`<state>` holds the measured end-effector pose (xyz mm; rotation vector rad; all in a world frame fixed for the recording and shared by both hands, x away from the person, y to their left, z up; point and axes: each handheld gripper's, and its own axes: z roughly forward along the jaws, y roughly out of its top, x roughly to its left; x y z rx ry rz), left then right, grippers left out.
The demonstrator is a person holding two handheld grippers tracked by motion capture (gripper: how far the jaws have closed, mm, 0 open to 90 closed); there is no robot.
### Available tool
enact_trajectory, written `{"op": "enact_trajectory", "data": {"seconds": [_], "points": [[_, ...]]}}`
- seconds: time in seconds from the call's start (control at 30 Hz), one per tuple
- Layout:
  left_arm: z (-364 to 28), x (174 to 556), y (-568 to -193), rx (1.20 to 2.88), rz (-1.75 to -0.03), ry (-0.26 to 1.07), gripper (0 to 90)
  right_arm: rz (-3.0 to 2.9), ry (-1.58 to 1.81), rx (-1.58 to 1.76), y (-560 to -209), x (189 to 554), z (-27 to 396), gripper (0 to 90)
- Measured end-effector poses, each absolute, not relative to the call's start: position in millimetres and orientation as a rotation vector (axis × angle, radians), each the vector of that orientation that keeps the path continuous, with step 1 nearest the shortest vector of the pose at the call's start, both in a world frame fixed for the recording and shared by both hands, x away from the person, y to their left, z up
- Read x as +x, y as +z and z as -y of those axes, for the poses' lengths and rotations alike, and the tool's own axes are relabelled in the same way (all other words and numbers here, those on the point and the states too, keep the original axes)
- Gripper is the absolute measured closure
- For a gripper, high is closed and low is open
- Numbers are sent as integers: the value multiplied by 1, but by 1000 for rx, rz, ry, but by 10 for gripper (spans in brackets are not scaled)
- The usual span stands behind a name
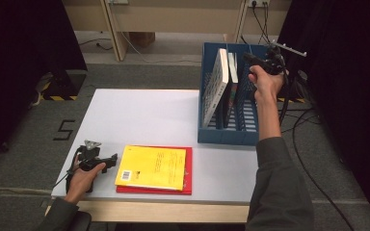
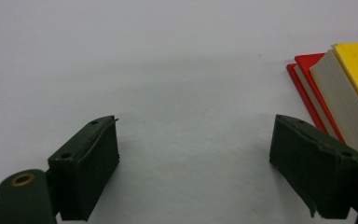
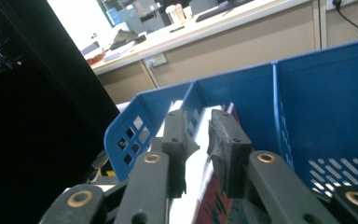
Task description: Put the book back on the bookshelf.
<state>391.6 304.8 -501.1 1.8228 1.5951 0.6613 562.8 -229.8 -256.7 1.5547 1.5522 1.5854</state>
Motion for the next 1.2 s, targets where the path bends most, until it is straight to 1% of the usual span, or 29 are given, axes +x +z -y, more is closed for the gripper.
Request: {"op": "enact_trajectory", "data": {"seconds": [0.2,0.57,0.67,0.8,0.87,0.97,1.07,1.2], "points": [[-305,391,-501,1822,-1595,662,145,-1581,1587,1556,-264,561,233,723],[-305,391,-501,1825,-1591,659,144,-1671,1566,1573,-287,551,238,598],[-305,391,-501,1825,-1592,662,144,-1692,1595,1590,-295,551,237,585],[-305,391,-501,1824,-1593,662,144,-1721,1622,1586,-300,554,232,607],[-305,391,-501,1824,-1592,662,144,-1733,1643,1570,-301,555,226,657],[-305,391,-501,1825,-1593,663,144,-1769,1650,1553,-300,557,215,675],[-305,391,-501,1824,-1592,662,143,-1769,1655,1566,-301,558,208,677],[-305,391,-502,1825,-1592,663,142,-1768,1658,1580,-300,558,209,673]]}}
